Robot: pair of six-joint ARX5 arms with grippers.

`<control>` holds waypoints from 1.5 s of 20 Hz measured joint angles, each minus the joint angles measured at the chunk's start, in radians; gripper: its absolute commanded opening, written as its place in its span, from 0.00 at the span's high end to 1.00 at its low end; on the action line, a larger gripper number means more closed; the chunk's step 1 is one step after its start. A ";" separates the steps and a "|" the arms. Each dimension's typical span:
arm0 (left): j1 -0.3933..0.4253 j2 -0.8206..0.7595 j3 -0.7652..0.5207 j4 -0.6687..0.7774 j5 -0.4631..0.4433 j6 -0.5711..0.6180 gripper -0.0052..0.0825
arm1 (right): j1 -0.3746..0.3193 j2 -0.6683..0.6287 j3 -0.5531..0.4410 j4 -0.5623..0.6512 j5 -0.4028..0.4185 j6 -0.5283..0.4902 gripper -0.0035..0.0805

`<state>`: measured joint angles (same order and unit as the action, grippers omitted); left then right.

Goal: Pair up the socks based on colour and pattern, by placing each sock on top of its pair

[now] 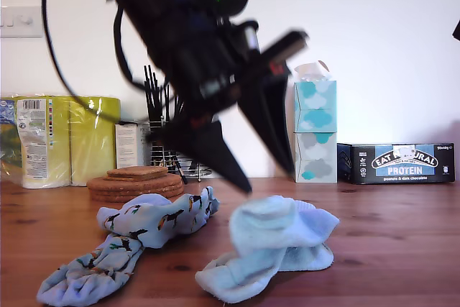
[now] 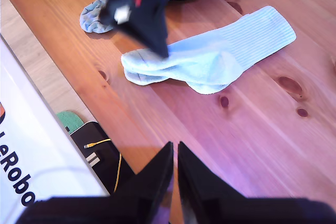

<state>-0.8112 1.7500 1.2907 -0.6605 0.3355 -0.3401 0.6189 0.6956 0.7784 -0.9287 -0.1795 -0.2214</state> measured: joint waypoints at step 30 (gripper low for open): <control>0.505 0.107 -0.046 0.060 -0.081 0.234 0.39 | -0.002 0.000 0.000 0.106 0.006 -0.013 0.97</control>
<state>-0.3065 1.8572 1.2446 -0.6003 0.2543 -0.1062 0.6174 0.6956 0.7784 -0.8223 -0.1730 -0.2340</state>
